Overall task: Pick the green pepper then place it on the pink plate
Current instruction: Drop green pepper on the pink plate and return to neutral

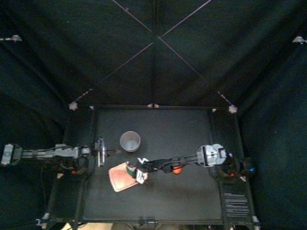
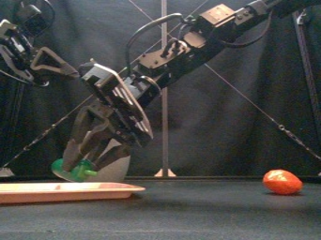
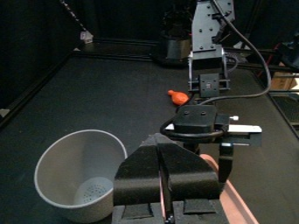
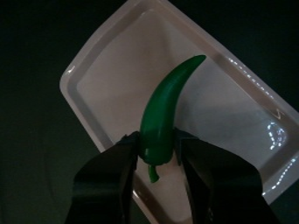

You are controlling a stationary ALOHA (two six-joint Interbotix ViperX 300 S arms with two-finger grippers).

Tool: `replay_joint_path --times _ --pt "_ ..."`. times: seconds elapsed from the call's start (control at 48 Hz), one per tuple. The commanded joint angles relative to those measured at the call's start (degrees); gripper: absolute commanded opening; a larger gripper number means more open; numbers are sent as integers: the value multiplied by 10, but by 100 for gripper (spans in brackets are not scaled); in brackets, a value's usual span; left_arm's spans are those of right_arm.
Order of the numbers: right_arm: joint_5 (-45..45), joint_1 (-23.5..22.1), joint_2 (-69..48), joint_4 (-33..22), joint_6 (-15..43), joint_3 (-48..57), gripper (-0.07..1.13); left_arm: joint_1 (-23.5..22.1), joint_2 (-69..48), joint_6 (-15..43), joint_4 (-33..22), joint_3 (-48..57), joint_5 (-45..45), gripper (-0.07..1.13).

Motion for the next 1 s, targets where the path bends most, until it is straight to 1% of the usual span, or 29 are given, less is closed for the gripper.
replay_joint_path --times 0.021,0.125,0.208,0.375,0.5,0.604,0.729,0.875,1.0 --pt "0 4 -13 -14 2 -21 76 1 2 1 -1 -6 -5 9" --pt "0 4 -12 -18 4 -23 91 1 2 1 -1 -4 -5 9" --pt "0 4 -16 -17 4 -23 97 1 2 1 -1 -5 -5 9" --pt "-3 1 -63 -33 3 1 97 1 2 0 -1 -5 -4 9" --pt "-23 -4 -125 -70 2 45 97 1 2 0 -1 -5 -5 9" --pt "-65 -9 -180 -113 3 98 97 1 2 1 -1 -5 -5 9" --pt "-122 -25 -236 -140 2 166 97 1 2 1 0 -4 -5 9" --pt "-185 -54 -297 -171 -7 250 97 1 2 1 -1 -4 -4 9" --pt "-221 -73 -336 -235 1 307 97 2 2 1 0 -4 -5 9"
